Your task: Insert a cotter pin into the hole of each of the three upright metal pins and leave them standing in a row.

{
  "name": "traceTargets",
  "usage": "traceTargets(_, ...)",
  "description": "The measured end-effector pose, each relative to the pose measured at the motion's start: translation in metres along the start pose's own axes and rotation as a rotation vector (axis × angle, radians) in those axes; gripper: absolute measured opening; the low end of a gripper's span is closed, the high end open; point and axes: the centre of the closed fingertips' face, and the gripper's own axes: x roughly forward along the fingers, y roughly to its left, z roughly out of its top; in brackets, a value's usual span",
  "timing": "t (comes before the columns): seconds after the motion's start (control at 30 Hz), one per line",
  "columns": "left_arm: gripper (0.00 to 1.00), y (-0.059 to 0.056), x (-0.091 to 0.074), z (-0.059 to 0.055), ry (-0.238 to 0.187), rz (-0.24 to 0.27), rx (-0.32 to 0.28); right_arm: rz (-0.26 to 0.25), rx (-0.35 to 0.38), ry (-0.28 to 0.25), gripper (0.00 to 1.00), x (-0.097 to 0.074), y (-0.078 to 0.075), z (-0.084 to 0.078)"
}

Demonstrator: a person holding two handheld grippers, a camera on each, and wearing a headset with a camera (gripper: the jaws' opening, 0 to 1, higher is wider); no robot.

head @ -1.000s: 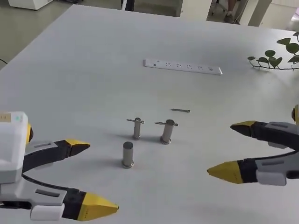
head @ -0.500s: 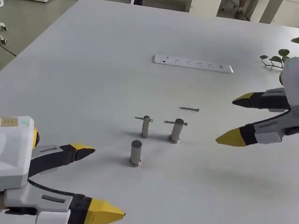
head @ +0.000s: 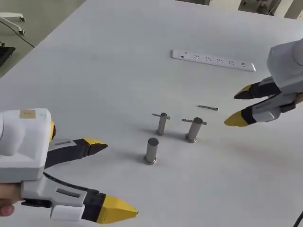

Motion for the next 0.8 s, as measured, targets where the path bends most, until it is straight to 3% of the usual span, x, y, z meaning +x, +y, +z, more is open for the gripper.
traceTargets(0.17, 0.97, 0.006, 0.004, 0.003, -0.009, 0.003, -0.027, -0.002, 0.006, 0.046, 0.45, 0.023, -0.019, -0.002)
traceTargets(0.33, 0.92, 0.013, 0.004, 0.002, 0.000, 0.021, -0.041, 0.010, 0.014, 0.082, 0.37, 0.036, -0.025, -0.005)
traceTargets(0.5, 0.92, 0.011, 0.005, -0.004, 0.024, 0.011, -0.036, 0.032, 0.013, 0.130, 0.27, 0.047, -0.028, -0.015)
traceTargets(0.8, 0.92, 0.006, 0.005, -0.012, 0.033, 0.010, -0.049, 0.051, -0.027, 0.157, 0.26, 0.054, -0.029, -0.013)
